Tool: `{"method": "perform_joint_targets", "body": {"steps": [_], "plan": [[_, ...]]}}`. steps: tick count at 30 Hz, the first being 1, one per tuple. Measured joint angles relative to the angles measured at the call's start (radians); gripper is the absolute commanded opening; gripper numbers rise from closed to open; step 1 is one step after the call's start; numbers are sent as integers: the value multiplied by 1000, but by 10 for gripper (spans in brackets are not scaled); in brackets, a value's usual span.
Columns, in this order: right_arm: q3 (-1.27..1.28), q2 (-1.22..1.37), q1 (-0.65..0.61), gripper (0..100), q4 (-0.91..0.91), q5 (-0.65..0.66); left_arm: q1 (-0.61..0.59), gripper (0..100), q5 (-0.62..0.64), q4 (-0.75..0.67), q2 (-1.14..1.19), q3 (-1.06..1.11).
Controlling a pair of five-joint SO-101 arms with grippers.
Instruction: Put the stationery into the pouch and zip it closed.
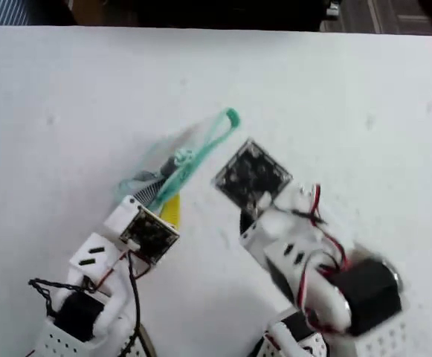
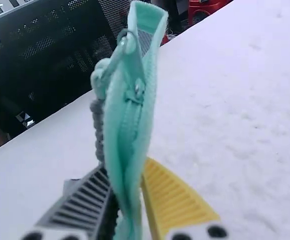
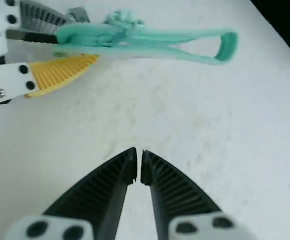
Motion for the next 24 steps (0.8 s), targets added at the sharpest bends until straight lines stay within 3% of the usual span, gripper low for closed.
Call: {"method": "perform_joint_targets", "body": {"steps": [6, 11, 16, 22, 24], "plan": [[6, -5, -18, 24, -32, 0, 25, 23, -3, 11, 0, 0], [6, -23, -20, 25, -126, -3, 167, 23, -175, 95, 0, 2], [-14, 100, -20, 26, -126, -71, 204, 23, -264, 104, 0, 25], [-150, 367, -20, 219, -9, -198, 213, 23, -356, 161, 0, 28], [-166, 457, -25, 240, -3, -253, 213, 23, -379, 173, 0, 28]]}}
